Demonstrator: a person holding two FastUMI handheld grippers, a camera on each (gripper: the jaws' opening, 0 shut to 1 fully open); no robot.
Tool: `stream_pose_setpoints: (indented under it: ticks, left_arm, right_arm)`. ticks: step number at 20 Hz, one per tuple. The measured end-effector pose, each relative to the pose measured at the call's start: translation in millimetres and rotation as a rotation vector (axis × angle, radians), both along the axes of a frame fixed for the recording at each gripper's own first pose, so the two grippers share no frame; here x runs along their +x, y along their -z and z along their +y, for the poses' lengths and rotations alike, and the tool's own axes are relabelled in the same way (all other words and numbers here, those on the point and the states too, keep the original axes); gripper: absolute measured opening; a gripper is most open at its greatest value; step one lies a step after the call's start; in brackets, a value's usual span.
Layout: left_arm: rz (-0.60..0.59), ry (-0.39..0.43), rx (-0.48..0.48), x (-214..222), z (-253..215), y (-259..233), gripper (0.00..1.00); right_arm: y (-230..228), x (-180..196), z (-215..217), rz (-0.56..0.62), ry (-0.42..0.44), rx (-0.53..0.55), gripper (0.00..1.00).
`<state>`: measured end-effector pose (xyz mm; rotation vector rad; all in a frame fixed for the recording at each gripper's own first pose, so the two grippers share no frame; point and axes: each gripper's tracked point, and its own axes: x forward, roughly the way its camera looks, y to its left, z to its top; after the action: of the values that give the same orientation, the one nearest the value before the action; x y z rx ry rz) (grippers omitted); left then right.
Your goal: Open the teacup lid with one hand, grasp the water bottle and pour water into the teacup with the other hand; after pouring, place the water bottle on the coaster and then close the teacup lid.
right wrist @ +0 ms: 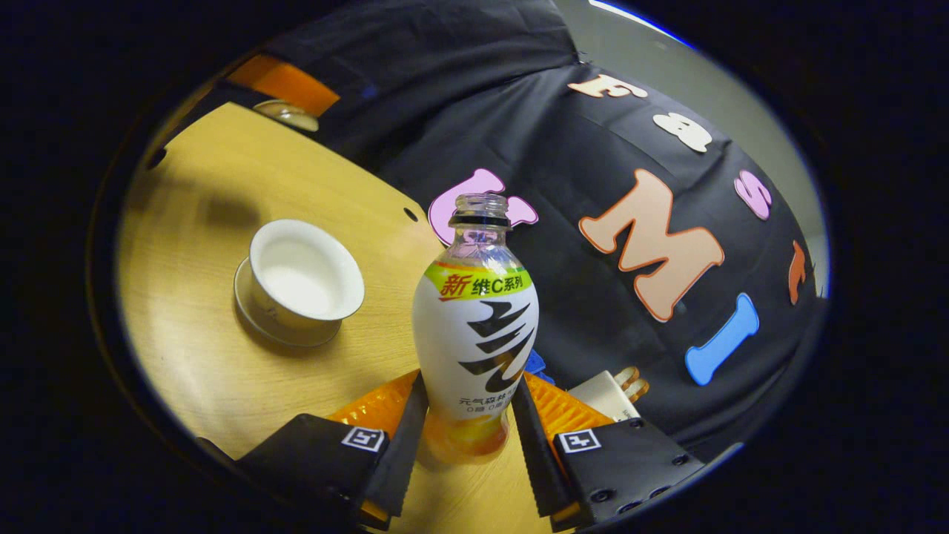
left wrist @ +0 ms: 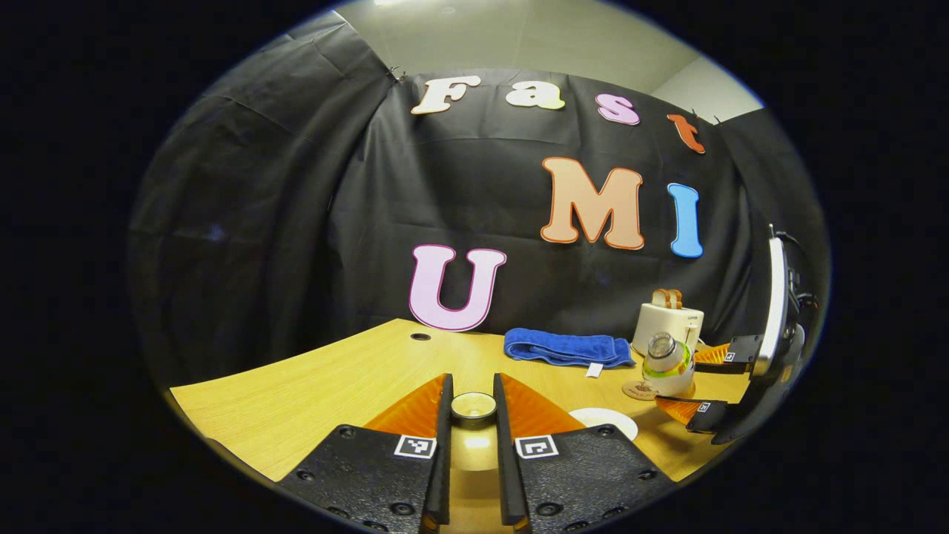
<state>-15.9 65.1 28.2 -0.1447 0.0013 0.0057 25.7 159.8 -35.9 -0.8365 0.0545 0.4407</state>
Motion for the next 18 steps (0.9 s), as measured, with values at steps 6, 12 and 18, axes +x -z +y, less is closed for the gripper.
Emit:
stream_pose_setpoints:
  ticks: [6,12,18]
  left_arm:
    - [-0.010,0.039,-0.003,5,-20,-6,0.24]
    - [-0.027,0.080,0.003,9,-35,-14,0.24]
    - [-0.024,0.103,0.005,9,-42,-11,0.24]
  right_arm:
    - [-13,32,-26,0.100,0.107,0.308,0.70]
    - [-12,84,-50,0.143,0.219,0.565,0.71]
    - [-3,119,-70,0.159,0.285,0.711,0.69]
